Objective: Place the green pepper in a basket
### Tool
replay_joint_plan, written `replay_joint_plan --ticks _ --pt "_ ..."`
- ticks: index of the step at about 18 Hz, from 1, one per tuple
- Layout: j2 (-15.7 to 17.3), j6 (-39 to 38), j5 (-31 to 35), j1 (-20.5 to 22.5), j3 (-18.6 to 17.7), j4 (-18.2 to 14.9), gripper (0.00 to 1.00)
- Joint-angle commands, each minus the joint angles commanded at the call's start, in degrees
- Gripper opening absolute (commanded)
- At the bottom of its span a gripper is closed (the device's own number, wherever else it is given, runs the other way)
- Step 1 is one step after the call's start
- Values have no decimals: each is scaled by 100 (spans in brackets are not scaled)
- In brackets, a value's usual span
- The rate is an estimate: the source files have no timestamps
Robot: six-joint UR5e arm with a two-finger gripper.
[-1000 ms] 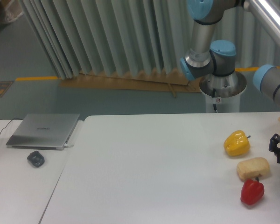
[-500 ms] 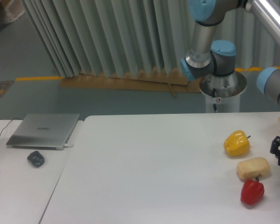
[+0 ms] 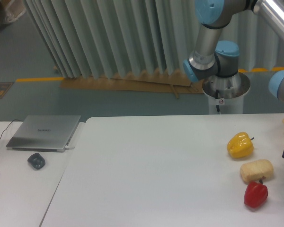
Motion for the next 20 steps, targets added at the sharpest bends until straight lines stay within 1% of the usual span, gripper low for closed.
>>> replay_joint_plan --ticks 6,20 --pt "-141 106 0 35 -9 0 100" --pt "-238 114 0 27 -9 9 100"
